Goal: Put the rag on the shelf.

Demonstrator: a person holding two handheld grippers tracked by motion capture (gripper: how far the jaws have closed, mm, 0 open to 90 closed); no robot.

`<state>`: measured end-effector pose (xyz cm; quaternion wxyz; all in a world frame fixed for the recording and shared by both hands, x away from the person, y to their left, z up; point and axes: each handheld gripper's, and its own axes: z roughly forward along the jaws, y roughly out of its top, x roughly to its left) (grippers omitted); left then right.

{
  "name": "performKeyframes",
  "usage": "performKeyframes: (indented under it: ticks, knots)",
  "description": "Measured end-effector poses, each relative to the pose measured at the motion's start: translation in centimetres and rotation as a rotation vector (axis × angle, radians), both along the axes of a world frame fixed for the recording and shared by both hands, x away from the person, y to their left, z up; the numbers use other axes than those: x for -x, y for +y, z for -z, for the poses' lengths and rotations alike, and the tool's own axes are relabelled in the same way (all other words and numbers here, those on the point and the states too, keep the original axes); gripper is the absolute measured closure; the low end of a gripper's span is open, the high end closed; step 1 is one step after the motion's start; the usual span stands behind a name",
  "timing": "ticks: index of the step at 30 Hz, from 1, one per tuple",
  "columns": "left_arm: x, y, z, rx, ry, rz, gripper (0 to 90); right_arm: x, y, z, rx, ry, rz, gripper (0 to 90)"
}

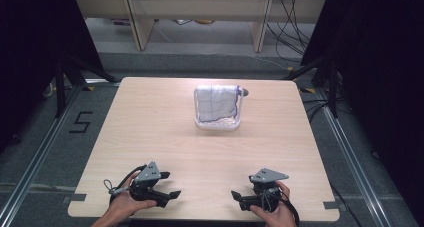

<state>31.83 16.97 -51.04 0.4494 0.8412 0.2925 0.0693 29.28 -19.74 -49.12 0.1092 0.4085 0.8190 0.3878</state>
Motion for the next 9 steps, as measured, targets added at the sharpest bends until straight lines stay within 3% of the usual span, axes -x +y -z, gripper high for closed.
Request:
performKeyframes:
  ticks: [3, 4, 9]
  knots:
    - [-0.11, 0.24, -0.02, -0.024, -0.008, 0.004, 22.1, 0.11, 0.03, 0.03, 0.001, 0.000, 0.004, 18.5]
    - [-0.05, 0.17, 0.02, -0.004, -0.001, -0.006, 22.1, 0.13, 0.02, 0.03, 0.000, 0.001, 0.002, 18.5]
    - [-0.06, 0.09, 0.09, 0.009, 0.016, -0.020, 22.2, 0.09, -0.02, 0.17, -0.015, 0.009, -0.004, 18.5]
